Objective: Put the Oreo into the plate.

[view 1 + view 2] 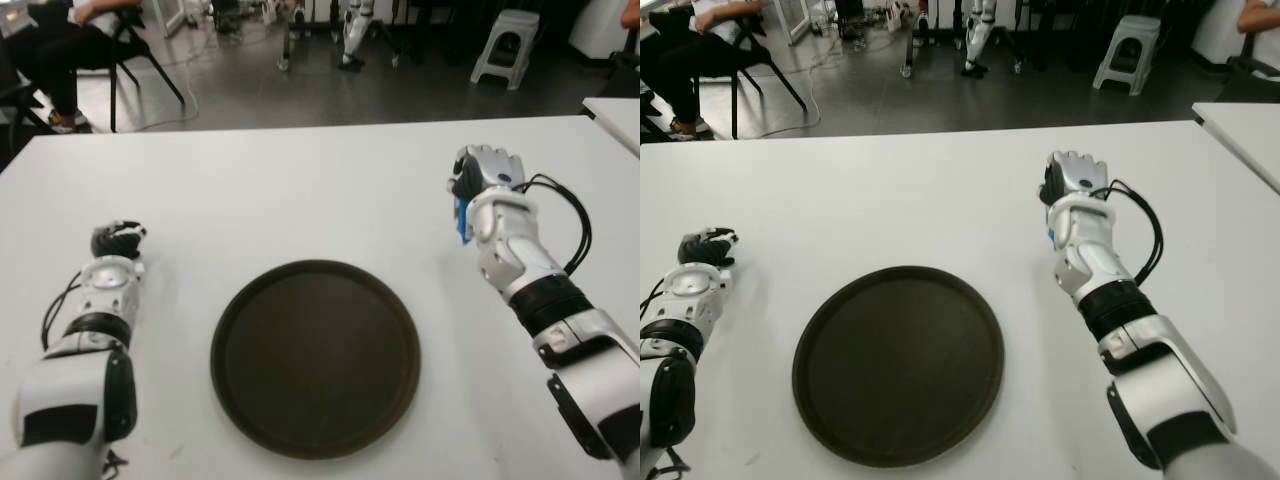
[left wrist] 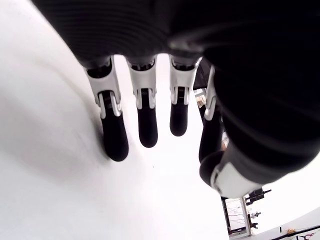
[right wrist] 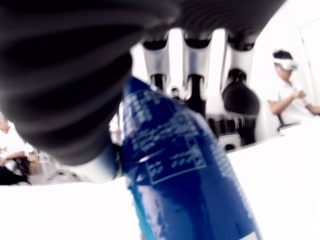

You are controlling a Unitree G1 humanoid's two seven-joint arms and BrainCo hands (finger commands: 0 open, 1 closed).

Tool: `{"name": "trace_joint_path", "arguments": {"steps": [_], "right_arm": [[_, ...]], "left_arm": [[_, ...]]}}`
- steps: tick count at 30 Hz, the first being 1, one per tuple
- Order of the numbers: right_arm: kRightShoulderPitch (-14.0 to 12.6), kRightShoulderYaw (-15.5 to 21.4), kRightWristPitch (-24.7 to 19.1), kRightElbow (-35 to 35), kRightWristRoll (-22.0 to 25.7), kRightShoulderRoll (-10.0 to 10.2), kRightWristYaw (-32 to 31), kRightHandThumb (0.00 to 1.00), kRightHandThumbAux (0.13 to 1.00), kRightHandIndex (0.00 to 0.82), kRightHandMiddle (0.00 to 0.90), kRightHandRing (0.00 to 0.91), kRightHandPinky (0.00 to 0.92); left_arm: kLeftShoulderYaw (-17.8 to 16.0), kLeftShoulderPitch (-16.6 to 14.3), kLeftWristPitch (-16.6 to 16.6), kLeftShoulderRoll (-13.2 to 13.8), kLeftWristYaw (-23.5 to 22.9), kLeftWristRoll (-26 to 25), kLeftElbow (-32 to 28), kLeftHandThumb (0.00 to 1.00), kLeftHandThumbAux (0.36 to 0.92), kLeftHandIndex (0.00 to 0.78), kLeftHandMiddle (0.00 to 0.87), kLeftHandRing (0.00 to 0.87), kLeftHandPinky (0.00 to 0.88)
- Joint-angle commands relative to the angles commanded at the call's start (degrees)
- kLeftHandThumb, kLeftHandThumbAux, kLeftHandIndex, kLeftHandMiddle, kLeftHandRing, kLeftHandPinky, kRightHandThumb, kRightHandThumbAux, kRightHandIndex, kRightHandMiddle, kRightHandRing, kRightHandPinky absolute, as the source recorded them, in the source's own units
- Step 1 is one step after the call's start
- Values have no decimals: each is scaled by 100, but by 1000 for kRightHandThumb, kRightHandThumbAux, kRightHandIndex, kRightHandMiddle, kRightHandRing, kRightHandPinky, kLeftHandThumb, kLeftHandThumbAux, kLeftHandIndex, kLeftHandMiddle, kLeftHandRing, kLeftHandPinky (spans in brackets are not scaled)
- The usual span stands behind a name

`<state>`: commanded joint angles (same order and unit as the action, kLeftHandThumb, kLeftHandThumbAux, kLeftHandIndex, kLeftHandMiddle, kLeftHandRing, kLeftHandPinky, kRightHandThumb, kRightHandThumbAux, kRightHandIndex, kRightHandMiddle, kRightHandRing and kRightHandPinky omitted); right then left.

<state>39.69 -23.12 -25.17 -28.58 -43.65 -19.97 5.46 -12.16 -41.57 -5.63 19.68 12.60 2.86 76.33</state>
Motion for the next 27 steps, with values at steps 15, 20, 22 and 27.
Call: {"name": "trace_joint_path", "arguments": {"steps": [15,20,22,27], "right_arm": [[-305,310,-29,1143,140,-22,-487,486,776,664,805,803,800],[-332,386,-37,1392,147,-46,-676,482,778,659,802,800,800],[-349,436,-6,1454,170,-44,-702,483,777,660,803,799,800],[-379,534,115,1545,261,-52,-701,616,741,528,797,793,793]], "left_arm": [[0,-13,50,-8,39,-3,0,673,725,398,185,206,237],[14,-17,43,-7,23,8,-1,673,725,398,189,201,214],[25,-14,29,-7,4,17,-3,673,725,398,189,197,200],[38,-4,-15,-6,-20,26,-8,675,726,398,188,190,182]]}}
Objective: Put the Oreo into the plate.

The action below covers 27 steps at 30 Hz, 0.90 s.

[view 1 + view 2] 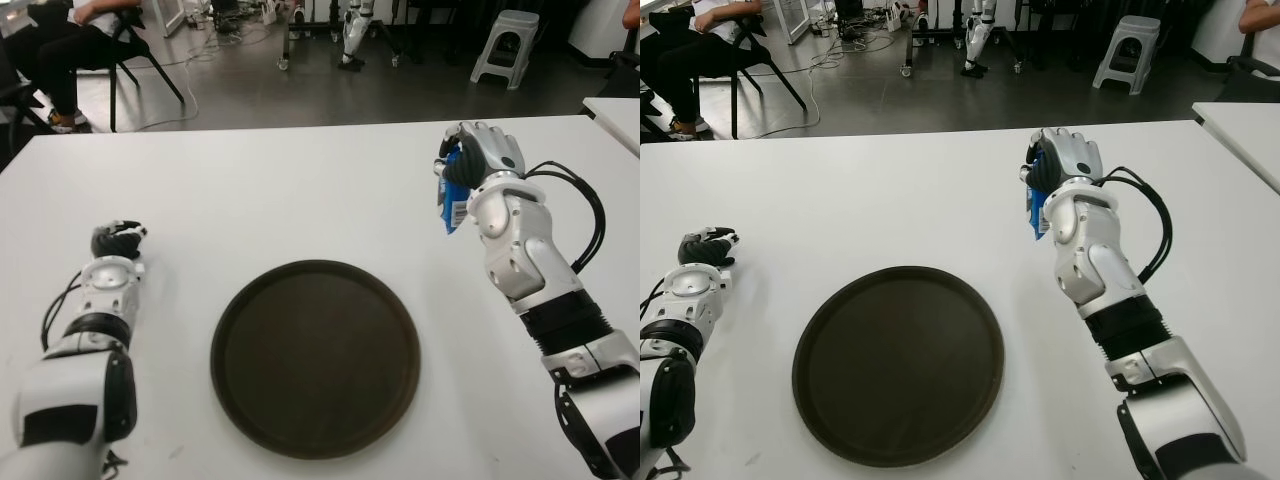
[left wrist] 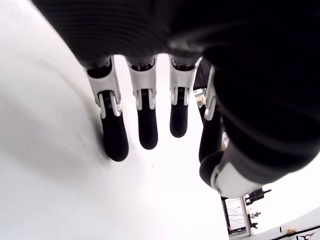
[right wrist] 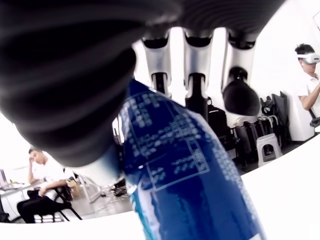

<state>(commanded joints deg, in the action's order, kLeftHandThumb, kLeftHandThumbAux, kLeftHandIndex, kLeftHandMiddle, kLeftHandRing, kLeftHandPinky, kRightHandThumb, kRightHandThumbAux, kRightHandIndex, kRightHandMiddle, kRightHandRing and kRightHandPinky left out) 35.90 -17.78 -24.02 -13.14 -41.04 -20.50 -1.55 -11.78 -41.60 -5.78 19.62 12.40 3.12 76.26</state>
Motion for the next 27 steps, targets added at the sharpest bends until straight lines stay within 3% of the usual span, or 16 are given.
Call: {"name": "trace_joint_path", "arguments": {"steps": [6,13,23,27], "right_arm": [[9,126,150,23,153,-2,-102,697,720,449,791,787,786],[1,372,371,56,590,60,-289,705,719,439,786,779,777],[-137,420,426,477,1024,202,-643,706,719,439,793,782,776],[-323,94,414,837,950,516,-665,707,717,440,798,785,779]], "left_arm": [[1,4,-25,-10,13,1,-6,676,726,398,186,194,198],[20,2,7,-2,36,24,-3,676,725,398,188,204,222],[57,2,27,9,28,76,5,676,725,398,193,209,232],[66,4,24,11,27,82,5,675,725,398,191,208,229]]}}
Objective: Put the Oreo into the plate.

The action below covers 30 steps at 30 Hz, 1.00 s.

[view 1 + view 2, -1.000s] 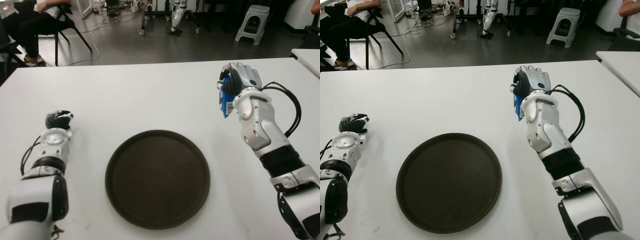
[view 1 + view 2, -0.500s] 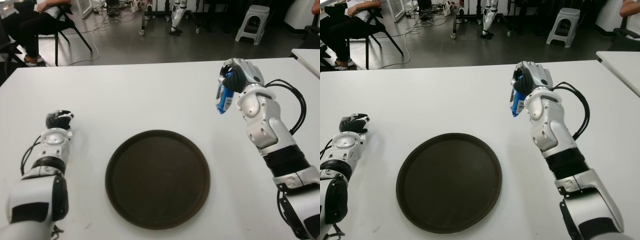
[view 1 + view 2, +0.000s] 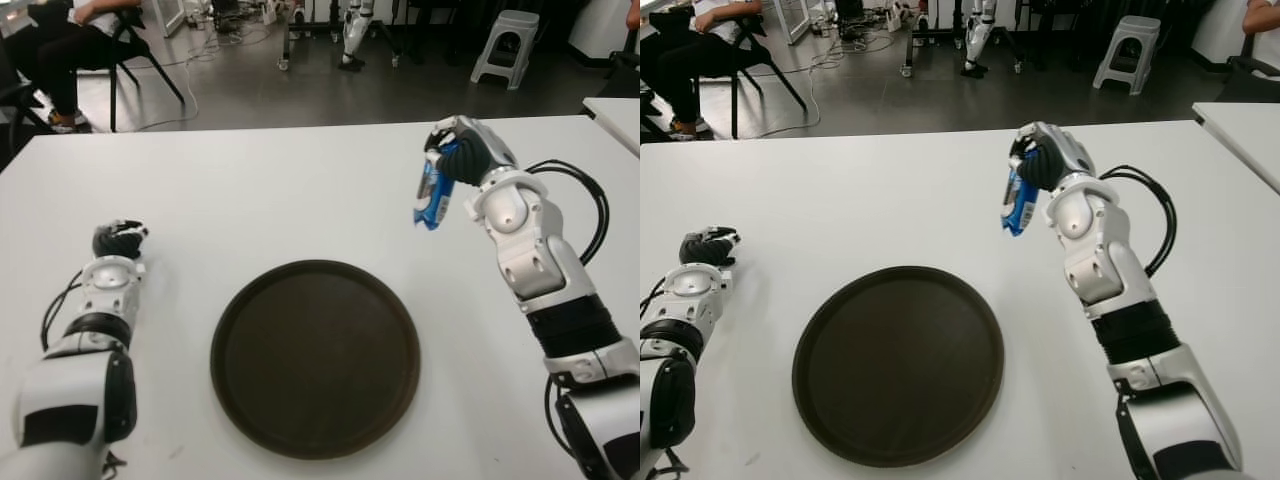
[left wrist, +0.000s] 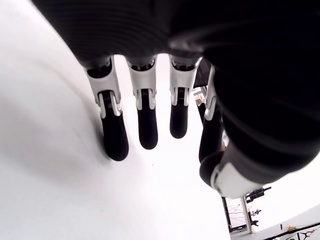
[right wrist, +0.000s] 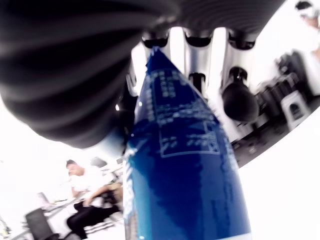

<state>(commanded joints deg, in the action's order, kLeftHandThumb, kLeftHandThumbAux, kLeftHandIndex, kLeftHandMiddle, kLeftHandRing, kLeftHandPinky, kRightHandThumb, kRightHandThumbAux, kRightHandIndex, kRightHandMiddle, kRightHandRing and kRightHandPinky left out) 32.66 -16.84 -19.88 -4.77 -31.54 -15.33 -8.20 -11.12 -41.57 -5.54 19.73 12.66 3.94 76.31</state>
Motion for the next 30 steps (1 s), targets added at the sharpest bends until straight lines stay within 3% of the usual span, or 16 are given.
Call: {"name": "trace_joint_path", "arguments": {"steps": [4,11,17,30], "right_arm": [[-132,-197,80,201,-4,113,-74,708,716,441,802,788,780],[-257,-359,1072,154,194,49,-193,710,714,442,809,801,794],[-243,-406,1583,38,264,87,-249,712,713,442,815,812,804],[-263,-338,2168,-122,384,173,-266,715,713,442,809,807,787]], "left_arm": [[-13,-2,-12,-12,3,-19,-1,675,725,398,186,204,221],[-88,-5,-57,-44,-5,-98,-7,679,725,398,180,197,208],[-105,-3,-78,-54,9,-91,-9,684,723,400,183,201,222],[-44,-12,-31,-43,31,-14,-5,680,724,399,176,198,215]]}}
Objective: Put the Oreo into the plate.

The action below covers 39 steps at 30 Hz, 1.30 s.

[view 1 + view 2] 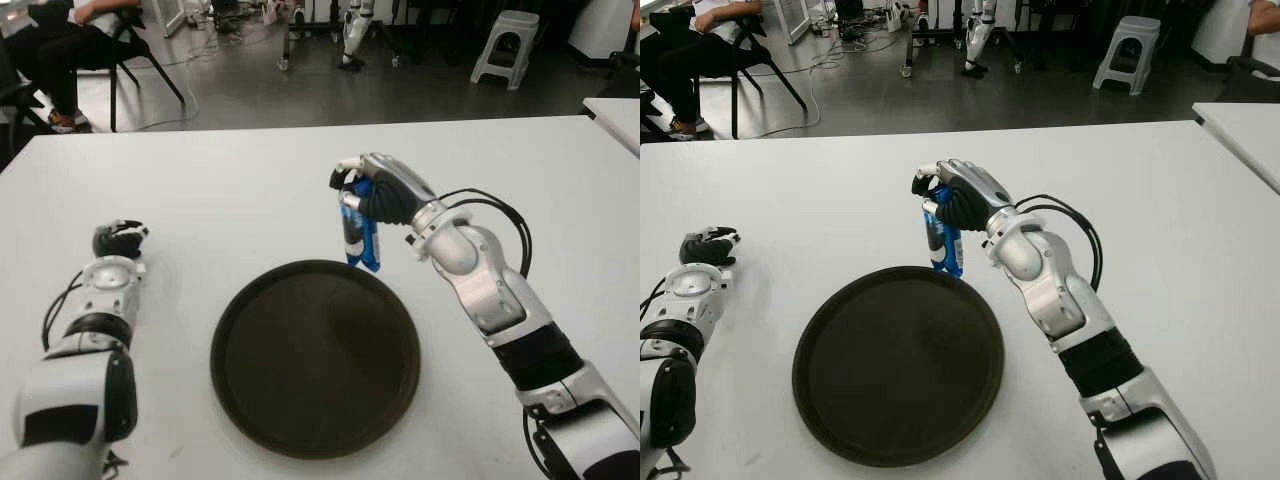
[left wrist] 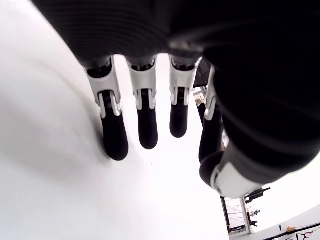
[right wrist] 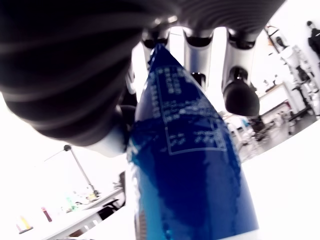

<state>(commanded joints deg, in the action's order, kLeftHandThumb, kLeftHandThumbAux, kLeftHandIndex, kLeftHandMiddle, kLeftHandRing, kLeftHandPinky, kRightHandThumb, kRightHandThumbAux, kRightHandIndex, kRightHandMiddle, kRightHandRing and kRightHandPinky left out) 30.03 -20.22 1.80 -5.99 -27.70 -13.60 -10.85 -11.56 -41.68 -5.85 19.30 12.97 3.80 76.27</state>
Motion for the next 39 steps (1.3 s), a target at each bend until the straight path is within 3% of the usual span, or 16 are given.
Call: {"name": "trace_joint_path", "arguments": {"steps": [22,31,39], "right_arm": [[23,31,518,-489,46,140,129,715,712,442,804,797,783],[94,-215,278,-468,-331,121,-60,715,712,441,795,781,763],[70,-480,271,-587,-430,327,-94,715,713,441,805,791,775]], "left_arm": [[-24,-4,24,-11,19,-28,1,679,724,399,183,196,210],[-45,-8,21,-21,11,-42,-3,681,725,399,190,201,210],[-65,0,27,-22,15,-53,9,683,722,399,192,208,230]]}}
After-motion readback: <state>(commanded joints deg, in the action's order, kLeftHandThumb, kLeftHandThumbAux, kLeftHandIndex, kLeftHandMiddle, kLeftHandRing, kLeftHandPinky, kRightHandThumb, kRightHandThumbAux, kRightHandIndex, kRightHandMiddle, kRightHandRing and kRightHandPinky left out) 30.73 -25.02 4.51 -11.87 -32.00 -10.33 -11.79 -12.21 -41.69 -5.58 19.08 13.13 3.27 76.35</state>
